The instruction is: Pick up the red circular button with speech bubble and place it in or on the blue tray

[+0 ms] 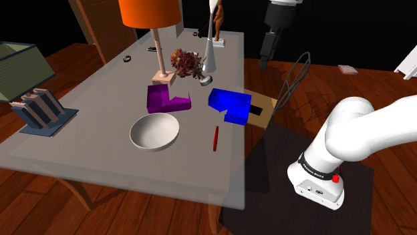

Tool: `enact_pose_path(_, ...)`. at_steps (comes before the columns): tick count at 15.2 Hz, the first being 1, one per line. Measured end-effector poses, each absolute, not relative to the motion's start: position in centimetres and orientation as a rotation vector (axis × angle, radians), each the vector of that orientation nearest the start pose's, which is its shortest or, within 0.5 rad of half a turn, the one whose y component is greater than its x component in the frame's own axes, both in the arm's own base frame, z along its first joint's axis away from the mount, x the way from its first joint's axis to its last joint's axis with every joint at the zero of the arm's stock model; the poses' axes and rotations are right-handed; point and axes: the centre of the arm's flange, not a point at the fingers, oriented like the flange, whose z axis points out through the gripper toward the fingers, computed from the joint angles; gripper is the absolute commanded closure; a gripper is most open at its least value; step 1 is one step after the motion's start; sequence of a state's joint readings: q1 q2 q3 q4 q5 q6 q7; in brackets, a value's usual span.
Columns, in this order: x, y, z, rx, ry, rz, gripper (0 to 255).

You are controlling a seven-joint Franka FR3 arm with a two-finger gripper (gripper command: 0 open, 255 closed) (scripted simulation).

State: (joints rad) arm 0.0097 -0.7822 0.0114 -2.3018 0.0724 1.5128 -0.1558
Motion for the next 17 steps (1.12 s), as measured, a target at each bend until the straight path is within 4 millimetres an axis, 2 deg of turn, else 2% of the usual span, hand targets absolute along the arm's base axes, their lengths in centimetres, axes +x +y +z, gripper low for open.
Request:
enact_pose_path(2, 30.1, 2.2, 60.5, -3.069, -0.235, 0.005, 0)
enact_pose_path(7, 29.6, 6.5, 56.8, -3.082, 0.192, 0.018, 0)
enact_pose_path(11, 30.5, 10.8, 53.3, -3.045, 0.573, 0.028, 0)
enact_pose_path(12, 30.4, 11.3, 52.5, -3.027, 0.671, 0.031, 0)
enact_pose_path(17, 33.0, 16.0, 47.9, -2.899, 1.138, 0.044, 0)
